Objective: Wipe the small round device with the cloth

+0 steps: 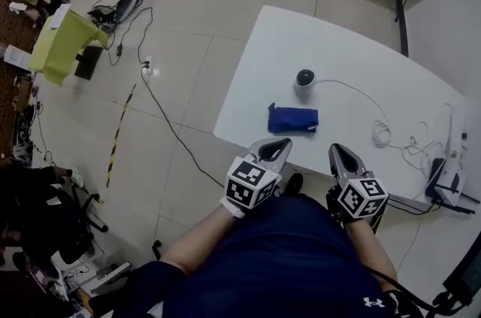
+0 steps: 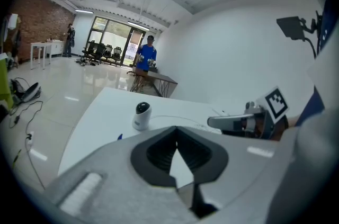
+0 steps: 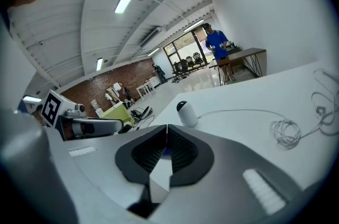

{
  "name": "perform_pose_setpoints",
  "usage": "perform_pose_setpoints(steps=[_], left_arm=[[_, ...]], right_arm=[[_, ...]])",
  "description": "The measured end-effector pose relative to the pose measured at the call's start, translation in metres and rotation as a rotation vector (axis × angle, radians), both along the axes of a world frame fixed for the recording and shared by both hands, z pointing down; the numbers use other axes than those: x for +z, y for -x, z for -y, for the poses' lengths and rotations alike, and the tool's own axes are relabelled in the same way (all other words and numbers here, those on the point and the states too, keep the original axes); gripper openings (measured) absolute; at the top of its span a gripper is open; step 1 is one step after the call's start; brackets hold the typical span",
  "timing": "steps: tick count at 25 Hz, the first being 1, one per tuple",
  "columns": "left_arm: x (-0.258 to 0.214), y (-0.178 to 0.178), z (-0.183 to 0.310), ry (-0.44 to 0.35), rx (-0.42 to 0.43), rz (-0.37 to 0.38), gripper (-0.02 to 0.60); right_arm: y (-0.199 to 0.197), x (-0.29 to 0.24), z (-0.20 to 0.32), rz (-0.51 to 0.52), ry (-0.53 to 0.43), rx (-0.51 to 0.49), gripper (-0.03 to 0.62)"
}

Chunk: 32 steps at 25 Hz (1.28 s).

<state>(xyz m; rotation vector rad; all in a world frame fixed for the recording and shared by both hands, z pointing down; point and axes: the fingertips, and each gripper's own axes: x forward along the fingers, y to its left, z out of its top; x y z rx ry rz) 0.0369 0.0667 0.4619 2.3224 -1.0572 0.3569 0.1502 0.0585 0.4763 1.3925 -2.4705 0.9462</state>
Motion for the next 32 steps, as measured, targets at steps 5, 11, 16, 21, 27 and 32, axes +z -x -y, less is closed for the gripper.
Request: perform_pose_setpoints(steps=[5, 11, 16, 21, 27, 32], left_arm=[[0.014, 0.028, 0.035, -0.055, 0.079, 0.059, 0.024], [0.046, 0.023, 0.067, -0.233, 0.315, 0.201, 0.061], [0.098, 0.002, 0.088, -0.192, 0.552, 0.319, 0.150], [0.150, -0.013, 0.100, -0.018, 0.762, 0.402, 0.213], [0.183, -0.013, 0.088, 0.160, 0.882, 0.453, 0.244], [0.185, -0.007, 0.077, 0.237, 0.825, 0.411, 0.213]], right_arm=[[0.021, 0.033, 0.020, 0.082, 0.150, 0.096, 0.037], [0.047, 0.082, 0.038, 0.308, 0.385, 0.259, 0.227], [0.060, 0.126, 0.031, 0.394, 0.540, 0.359, 0.267], [0.075, 0.149, 0.030, 0.423, 0.619, 0.324, 0.267], [0.080, 0.166, 0.035, 0.429, 0.654, 0.330, 0.267], [0.076, 0.180, 0.033, 0.390, 0.684, 0.320, 0.192]])
